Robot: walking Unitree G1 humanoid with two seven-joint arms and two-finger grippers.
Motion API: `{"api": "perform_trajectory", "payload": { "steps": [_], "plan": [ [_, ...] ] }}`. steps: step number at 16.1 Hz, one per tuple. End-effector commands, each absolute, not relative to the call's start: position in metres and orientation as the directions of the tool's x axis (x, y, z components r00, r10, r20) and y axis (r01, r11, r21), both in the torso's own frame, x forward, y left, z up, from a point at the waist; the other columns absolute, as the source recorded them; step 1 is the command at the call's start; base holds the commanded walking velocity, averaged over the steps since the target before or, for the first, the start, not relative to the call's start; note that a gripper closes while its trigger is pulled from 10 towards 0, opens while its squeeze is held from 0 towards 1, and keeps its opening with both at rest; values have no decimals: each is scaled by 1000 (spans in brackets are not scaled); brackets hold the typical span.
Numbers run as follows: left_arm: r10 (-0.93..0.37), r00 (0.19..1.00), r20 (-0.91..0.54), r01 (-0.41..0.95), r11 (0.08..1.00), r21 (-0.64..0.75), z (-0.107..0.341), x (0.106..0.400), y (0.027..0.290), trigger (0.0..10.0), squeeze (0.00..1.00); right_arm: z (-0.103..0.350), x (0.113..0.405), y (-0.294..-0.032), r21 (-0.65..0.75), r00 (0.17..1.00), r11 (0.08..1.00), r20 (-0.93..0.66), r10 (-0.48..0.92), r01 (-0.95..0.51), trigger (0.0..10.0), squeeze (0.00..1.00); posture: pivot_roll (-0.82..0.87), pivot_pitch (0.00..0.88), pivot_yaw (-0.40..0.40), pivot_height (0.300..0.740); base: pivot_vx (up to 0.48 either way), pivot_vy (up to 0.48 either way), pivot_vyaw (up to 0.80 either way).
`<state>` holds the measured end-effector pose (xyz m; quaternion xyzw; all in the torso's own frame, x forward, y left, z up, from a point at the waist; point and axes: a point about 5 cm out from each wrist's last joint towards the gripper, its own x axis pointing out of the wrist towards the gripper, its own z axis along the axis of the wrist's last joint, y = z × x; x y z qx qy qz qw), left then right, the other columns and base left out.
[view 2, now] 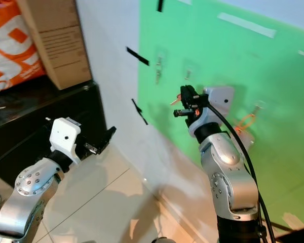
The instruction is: Hang keys on a hook
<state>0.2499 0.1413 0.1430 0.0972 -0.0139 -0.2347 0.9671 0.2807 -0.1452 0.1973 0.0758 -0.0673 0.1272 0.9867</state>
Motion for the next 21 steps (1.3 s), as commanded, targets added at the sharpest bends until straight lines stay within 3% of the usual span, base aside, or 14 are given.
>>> {"api": "perform_trajectory", "payload": {
  "steps": [1,5,10,21],
  "plan": [
    [-495,868,-24,491,852,184,145,248,136,10000,306,199,283,-147,131,962,960,155,225,-246,10000,0,50,0,-36,740,0,0,0],
    [-551,834,-33,548,817,180,148,246,133,10000,310,202,292,-136,125,954,954,159,253,-274,10000,0,58,0,-26,740,0,0,0],
    [-639,768,-38,636,754,163,158,244,128,10000,318,206,313,-139,151,974,970,154,167,-190,10000,0,78,0,-20,740,0,0,0],
    [-674,737,-56,673,724,154,160,242,126,10000,314,212,333,-134,178,972,965,171,160,-190,10000,0,84,0,-4,740,0,0,0]
  ]
}}
